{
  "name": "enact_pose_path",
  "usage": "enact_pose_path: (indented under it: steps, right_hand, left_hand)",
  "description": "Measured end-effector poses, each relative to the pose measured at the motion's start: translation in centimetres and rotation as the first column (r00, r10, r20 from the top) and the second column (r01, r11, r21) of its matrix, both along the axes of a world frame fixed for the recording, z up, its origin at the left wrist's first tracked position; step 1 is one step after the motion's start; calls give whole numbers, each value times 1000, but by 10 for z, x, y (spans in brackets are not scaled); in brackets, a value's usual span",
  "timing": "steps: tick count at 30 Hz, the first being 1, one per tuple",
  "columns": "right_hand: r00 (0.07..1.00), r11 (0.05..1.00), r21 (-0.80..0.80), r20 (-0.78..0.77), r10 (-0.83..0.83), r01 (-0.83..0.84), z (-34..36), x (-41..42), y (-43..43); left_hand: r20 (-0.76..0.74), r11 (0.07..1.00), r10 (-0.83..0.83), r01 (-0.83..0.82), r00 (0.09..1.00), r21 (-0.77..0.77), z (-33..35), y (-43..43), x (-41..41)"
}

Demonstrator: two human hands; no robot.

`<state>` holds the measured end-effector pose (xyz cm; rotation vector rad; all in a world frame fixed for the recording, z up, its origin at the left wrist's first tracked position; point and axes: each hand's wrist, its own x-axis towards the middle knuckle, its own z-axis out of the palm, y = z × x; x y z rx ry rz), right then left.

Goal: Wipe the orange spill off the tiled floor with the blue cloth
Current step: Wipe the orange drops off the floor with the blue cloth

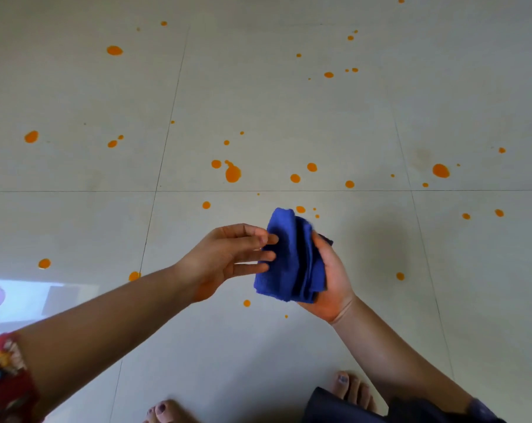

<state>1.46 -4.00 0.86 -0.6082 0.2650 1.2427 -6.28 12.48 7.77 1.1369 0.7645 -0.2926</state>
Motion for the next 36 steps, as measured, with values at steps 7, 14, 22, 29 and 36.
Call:
enact_pose_path:
  steps: [7, 14, 22, 29, 36]
  right_hand:
    - [985, 991, -126, 161, 59, -39, 10, -29, 17]
    - [998, 997, -61, 24, -52, 54, 5, -29, 7]
    - [982, 983, -155, 174, -75, 102, 8, 2, 9]
    - [952, 966, -250, 307, 10, 71, 21, 11, 1]
    - [174, 804, -557, 830, 530, 207, 15, 14, -37]
  left_hand:
    - [7, 935, -131, 121, 991, 334, -2, -20, -6]
    - [56, 956, -177, 158, 983, 247, 2, -14, -10]
    - [127, 980, 3, 22, 992, -198, 31, 6, 5]
    - [-82, 972, 224, -216, 971, 93, 9, 29, -35]
    - [-372, 991, -13, 62, 928, 120, -26, 27, -117]
